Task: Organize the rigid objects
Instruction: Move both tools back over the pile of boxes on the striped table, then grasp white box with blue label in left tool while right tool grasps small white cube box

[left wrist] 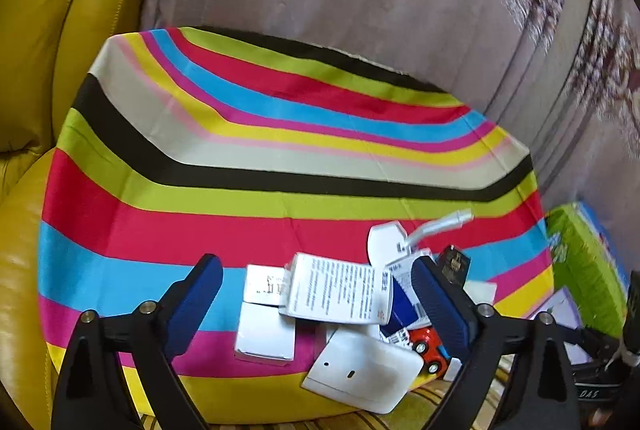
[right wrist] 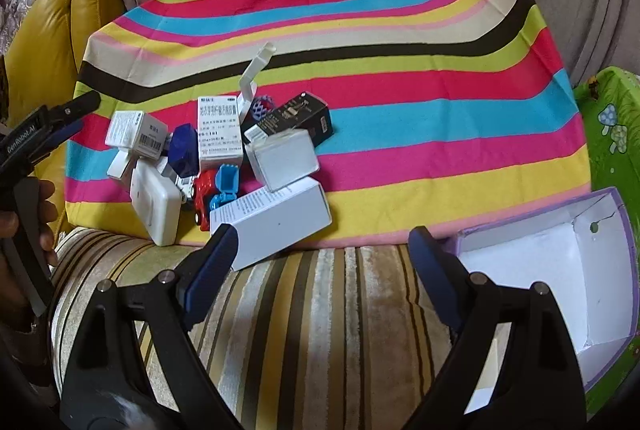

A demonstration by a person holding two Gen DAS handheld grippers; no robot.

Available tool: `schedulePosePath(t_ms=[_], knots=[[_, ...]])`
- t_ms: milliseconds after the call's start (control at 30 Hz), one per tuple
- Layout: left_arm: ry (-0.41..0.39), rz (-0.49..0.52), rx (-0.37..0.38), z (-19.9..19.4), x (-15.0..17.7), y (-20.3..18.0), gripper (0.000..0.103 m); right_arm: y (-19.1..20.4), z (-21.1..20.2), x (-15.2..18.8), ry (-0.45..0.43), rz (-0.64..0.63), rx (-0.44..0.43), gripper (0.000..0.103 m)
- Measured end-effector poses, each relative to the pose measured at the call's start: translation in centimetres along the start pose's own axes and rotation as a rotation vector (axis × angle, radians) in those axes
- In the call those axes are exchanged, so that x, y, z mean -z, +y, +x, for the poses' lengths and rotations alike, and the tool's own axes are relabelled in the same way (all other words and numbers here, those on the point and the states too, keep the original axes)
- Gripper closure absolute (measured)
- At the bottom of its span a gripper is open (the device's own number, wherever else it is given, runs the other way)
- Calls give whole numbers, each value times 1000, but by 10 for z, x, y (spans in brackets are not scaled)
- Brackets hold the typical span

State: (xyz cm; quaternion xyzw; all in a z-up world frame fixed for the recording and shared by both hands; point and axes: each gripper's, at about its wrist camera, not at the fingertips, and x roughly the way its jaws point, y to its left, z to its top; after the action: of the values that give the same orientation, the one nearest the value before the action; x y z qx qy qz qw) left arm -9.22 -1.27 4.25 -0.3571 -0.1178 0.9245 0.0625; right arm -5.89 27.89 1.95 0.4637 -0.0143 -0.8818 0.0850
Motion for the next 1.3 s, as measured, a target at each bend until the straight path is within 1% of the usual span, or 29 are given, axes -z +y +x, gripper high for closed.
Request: schedulePosePath(t_ms=[200, 267, 400, 500, 733, 900, 1000, 1167, 1233, 1300], knots=[[65, 62, -34, 18, 8, -14, 4, 0, 5, -2, 18, 2, -11, 14], [78, 72, -50, 22, 9, -15, 4, 2, 7, -3, 24, -10, -17, 14], [107, 87, -58, 30, 11, -17, 4, 7, 11, -9, 32, -41, -30, 14], [122, 101, -71, 34, 12, -19, 4, 13, 17, -18, 43, -83, -49, 14], [145, 129, -95, 42, 11, -21, 4, 15, 40, -41, 75, -133, -89, 14], [152, 147, -104, 44, 13, -24, 4, 11, 62, -48, 115, -123, -129, 14], [154, 149, -107, 45, 13, -24, 5, 15, 69, -49, 114, -152, -135, 14], [148, 162, -111, 45, 13, -27, 6, 17, 75, -55, 111, -164, -142, 14], [152, 166, -112, 46, 14, -27, 10, 17, 77, -58, 105, -170, -143, 14], [155, 167, -114, 47, 14, -28, 12, 17, 78, -60, 103, -176, -147, 14]])
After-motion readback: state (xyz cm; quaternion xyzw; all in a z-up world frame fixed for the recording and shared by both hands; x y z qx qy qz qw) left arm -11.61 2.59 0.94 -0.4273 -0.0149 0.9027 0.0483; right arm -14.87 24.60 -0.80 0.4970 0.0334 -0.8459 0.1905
